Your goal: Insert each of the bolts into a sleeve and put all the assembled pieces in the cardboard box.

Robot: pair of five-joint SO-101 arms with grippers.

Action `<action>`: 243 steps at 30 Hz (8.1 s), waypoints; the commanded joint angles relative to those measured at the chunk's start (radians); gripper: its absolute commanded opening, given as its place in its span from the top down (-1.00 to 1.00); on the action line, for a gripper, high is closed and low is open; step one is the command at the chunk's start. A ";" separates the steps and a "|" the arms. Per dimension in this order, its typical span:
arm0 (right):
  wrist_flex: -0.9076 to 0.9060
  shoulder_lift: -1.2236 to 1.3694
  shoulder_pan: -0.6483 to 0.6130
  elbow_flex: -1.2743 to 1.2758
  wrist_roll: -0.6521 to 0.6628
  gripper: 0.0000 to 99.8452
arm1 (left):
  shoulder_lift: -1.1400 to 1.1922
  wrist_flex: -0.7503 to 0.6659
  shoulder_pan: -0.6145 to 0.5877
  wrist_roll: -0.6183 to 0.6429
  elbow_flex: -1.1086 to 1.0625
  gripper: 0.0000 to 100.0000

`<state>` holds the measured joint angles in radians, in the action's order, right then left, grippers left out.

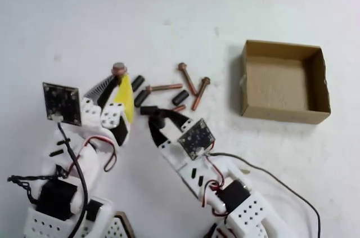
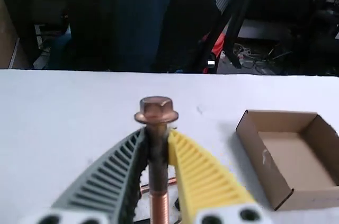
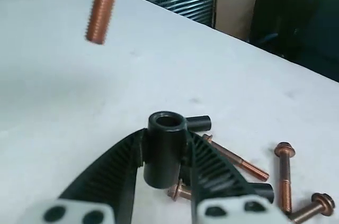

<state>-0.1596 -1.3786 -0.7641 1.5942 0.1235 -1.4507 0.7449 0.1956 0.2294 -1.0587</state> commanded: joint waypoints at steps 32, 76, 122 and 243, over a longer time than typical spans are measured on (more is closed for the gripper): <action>0.154 -0.016 0.027 0.026 0.086 0.97 | -0.024 -0.338 0.154 0.183 -0.201 0.95; -0.004 -0.225 0.061 0.023 0.009 0.97 | -0.024 -0.351 0.185 0.175 -0.267 0.95; -0.183 -0.415 0.217 -0.025 -0.075 0.97 | -0.024 -0.454 0.292 0.123 -0.407 0.68; -1.566 1.544 0.604 -2.572 0.187 0.88 | -0.024 0.261 -0.286 -0.394 -0.353 0.95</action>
<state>-1.7001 0.3567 -0.1074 -1.0449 0.3061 -1.4630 1.0349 -0.0836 -0.1603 -1.4193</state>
